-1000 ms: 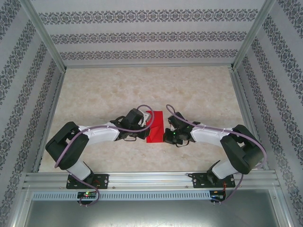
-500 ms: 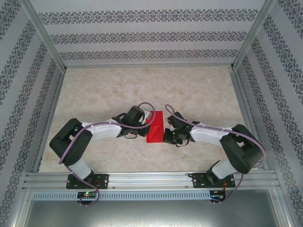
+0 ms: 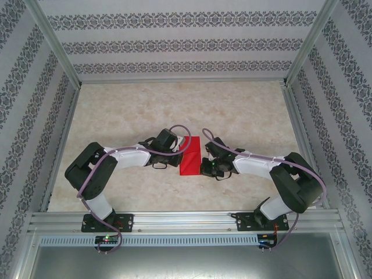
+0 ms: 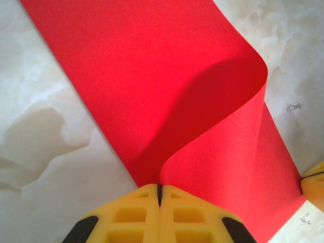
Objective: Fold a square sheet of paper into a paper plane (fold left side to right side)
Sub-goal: Fold the triangle a second time at the center of the table.
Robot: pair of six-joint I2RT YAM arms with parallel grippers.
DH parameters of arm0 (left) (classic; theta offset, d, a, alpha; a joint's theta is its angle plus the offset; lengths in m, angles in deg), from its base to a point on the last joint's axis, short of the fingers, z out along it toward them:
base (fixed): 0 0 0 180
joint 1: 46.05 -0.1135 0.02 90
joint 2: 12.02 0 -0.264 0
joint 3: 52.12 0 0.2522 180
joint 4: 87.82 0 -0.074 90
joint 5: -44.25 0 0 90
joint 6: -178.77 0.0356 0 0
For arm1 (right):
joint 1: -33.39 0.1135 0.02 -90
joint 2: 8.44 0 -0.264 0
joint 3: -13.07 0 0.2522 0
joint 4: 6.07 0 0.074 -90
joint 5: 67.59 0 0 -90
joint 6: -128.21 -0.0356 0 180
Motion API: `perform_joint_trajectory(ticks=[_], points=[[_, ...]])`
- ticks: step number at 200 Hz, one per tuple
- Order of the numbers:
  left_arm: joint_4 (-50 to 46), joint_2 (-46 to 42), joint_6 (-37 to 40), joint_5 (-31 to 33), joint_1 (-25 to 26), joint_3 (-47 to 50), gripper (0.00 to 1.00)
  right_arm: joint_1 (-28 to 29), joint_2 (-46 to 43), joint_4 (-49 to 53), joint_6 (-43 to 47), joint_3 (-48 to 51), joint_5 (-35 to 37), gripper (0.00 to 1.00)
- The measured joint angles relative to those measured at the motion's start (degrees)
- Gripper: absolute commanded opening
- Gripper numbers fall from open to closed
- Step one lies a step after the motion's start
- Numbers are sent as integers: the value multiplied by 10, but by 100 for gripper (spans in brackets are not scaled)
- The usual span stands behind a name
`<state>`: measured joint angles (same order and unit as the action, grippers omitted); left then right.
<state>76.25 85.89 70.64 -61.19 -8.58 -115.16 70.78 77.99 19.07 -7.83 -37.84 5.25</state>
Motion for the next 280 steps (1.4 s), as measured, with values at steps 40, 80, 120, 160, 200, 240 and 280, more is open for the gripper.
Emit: perform_joint_trajectory(ticks=[40, 80, 120, 160, 200, 240, 280], points=[[0, 11, 2, 0, -1, -7, 0, 0, 0, 0, 0, 0, 0, 0], [0, 20, 2, 0, -1, -11, 0, 0, 0, 0, 0, 0, 0, 0], [0, 20, 2, 0, -1, -11, 0, 0, 2, 4, 0, -3, 0, 0], [0, 20, 2, 1, -1, -11, 0, 0, 2, 4, 0, -3, 0, 0], [0, 20, 3, 5, -2, -11, 0, 0, 2, 5, 2, -3, 0, 0], [0, 20, 5, 7, -2, -11, 0, 0, 3, 5, 2, -4, 0, 0], [0, 21, 8, 7, -4, -11, 0, 0, 3, 6, 2, -5, 0, 0]])
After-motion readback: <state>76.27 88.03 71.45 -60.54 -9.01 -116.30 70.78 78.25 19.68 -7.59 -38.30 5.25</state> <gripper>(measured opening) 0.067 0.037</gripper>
